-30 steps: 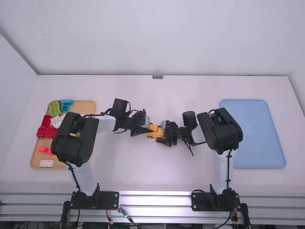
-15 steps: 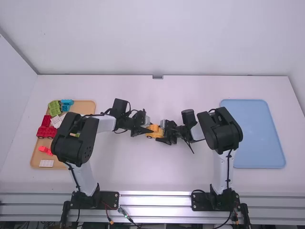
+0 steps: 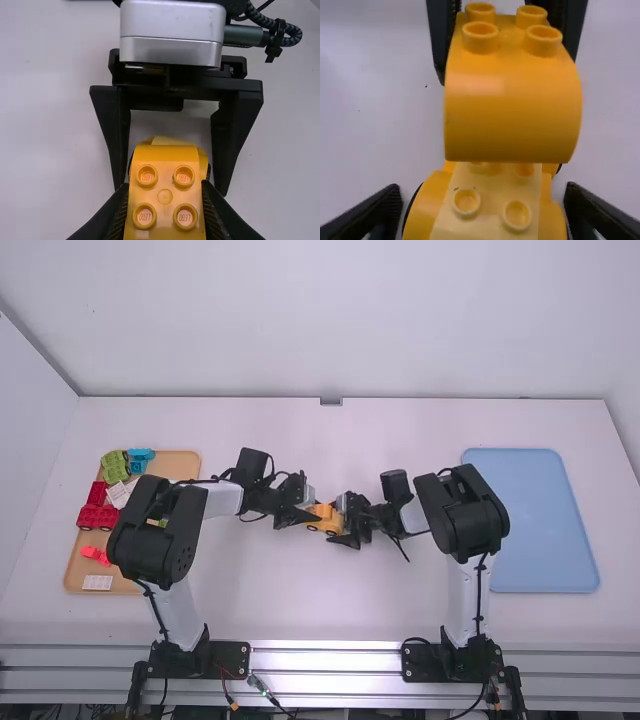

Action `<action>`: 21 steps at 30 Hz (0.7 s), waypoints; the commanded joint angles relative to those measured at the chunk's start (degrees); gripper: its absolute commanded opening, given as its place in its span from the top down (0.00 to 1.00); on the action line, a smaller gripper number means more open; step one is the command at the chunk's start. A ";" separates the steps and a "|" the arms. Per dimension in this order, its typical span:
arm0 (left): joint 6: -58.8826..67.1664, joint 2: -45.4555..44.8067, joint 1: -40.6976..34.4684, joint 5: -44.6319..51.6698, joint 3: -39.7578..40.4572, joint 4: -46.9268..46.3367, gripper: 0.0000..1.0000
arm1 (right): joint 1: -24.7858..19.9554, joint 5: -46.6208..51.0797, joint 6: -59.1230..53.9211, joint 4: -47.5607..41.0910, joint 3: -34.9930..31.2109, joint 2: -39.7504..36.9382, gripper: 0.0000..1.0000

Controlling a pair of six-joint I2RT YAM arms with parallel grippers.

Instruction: Assemble lego blocks to make yellow taxi

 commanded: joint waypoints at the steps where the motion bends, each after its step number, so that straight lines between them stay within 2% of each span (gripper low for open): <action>1: 0.42 0.04 -0.92 -0.66 -0.46 -0.07 0.98 | 0.04 -0.20 2.12 -0.09 1.29 0.63 0.08; 8: 0.26 0.02 -0.37 -1.11 -0.46 -0.09 0.98 | 1.90 2.73 6.86 1.14 1.95 0.63 0.11; 12: 0.28 0.02 -0.52 -1.99 -0.46 -0.09 0.98 | 3.04 5.92 9.62 4.11 1.03 0.63 0.17; 15: 0.26 0.02 -0.61 -2.14 -0.44 -0.04 0.98 | 3.34 5.92 10.45 6.93 -0.04 0.63 0.29; 18: 0.24 0.02 -0.35 -2.25 -0.44 0.07 0.98 | 3.32 5.90 10.64 7.63 -0.48 0.63 0.37; 21: 0.26 0.02 -0.33 -2.34 -0.44 0.15 0.98 | 2.95 5.60 9.70 6.73 -0.46 0.63 0.41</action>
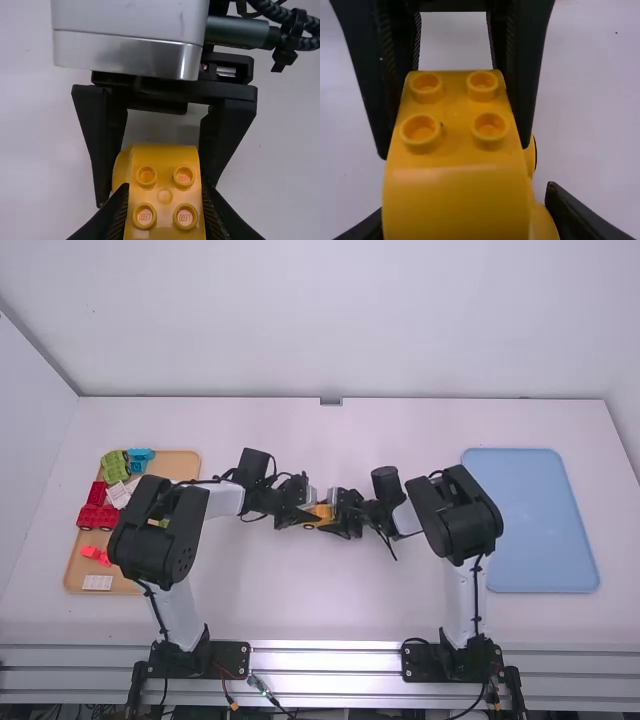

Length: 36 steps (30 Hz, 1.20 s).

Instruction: Assemble lego blocks to make yellow taxi

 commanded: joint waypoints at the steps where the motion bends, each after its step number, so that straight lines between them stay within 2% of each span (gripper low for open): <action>1: 0.33 0.02 0.13 0.61 -0.44 -0.02 0.98 | -0.26 0.20 -1.31 -1.79 -0.50 0.63 0.44; 11: 0.07 0.02 -0.26 0.81 -0.50 -1.16 0.98 | -0.44 -2.21 -6.51 -4.59 -0.59 0.63 0.50; 23: 0.07 0.02 -0.63 0.63 -1.05 -3.10 0.98 | -0.96 -2.27 -5.77 -4.55 -0.63 0.63 0.50; 26: 0.02 0.15 -0.63 0.74 -2.08 -1.18 0.98 | -0.98 -2.27 -5.84 -4.55 -0.63 0.63 0.50; 32: -8.22 0.61 -0.63 2.12 -6.80 11.91 0.98 | -0.96 -2.36 -5.92 -4.55 -0.63 0.63 0.50; 36: -8.98 0.61 -0.24 2.86 -8.07 15.72 0.98 | -0.98 -2.49 -5.92 -4.57 -0.63 0.63 0.49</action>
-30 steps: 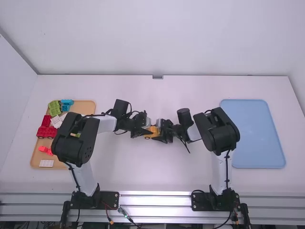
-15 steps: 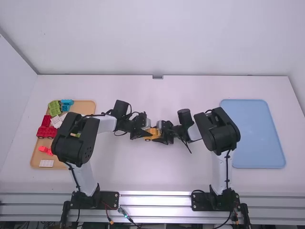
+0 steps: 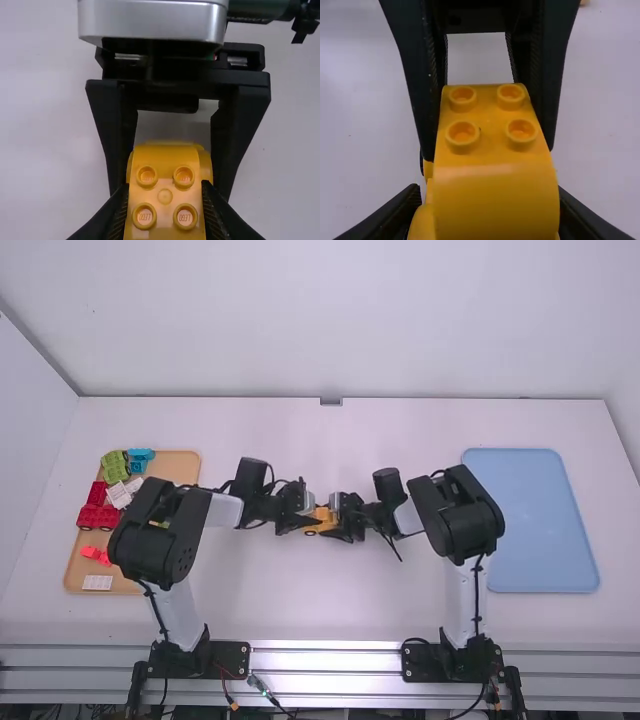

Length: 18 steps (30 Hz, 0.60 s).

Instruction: Assemble lego blocks to make yellow taxi

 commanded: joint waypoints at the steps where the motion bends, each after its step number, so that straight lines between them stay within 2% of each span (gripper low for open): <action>1: -2.40 0.59 -0.33 1.81 -0.85 0.37 0.98 | -0.33 1.55 -0.37 -0.66 -0.66 0.63 0.50; 18: -1.92 6.01 -0.74 1.25 1.57 -3.30 0.98 | -0.33 1.60 -0.37 -0.63 -0.66 0.63 0.49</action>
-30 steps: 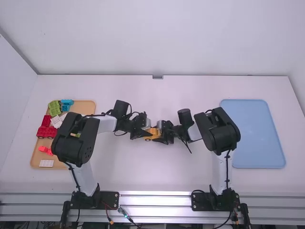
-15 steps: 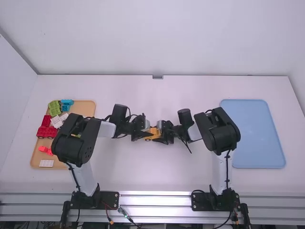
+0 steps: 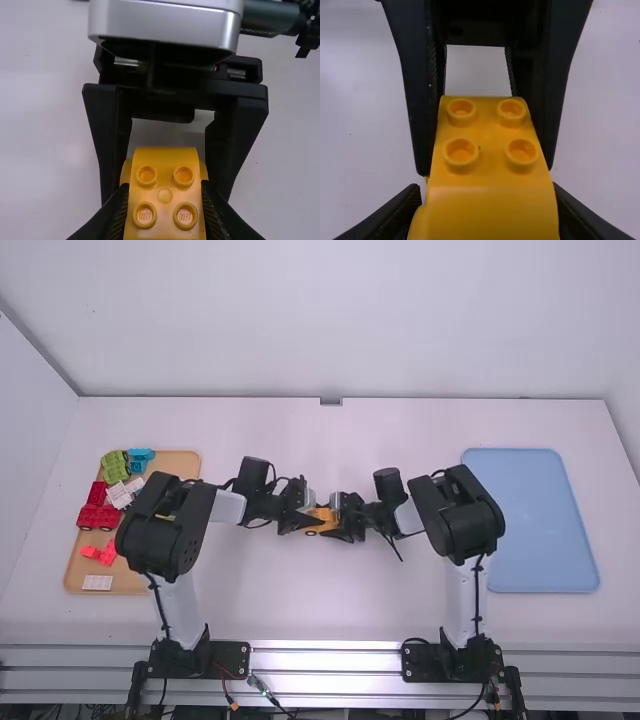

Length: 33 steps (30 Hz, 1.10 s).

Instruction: Assemble lego blocks to make yellow taxi

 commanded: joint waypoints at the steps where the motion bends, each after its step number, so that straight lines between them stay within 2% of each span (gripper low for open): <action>1: -0.09 2.69 -0.74 -2.89 -0.98 -2.03 0.98 | -0.13 1.70 -0.26 -0.52 -0.66 0.63 0.49; 7: -0.37 2.60 -0.72 -10.01 -0.96 -4.98 0.98 | -0.11 1.90 -0.26 -0.55 -0.66 0.63 0.50; 22: 3.23 -3.43 -0.57 -12.92 -1.11 -13.29 0.98 | -0.13 1.90 -0.24 -0.37 -0.61 0.63 0.50; 27: 2.89 -3.43 -0.57 -12.92 -3.21 -10.27 0.98 | -0.13 1.90 -0.07 -0.35 -0.61 0.63 0.50; 33: -3.50 -3.43 -0.61 -12.94 -9.05 1.86 0.98 | -0.13 1.88 0.04 -0.09 -0.61 0.63 0.50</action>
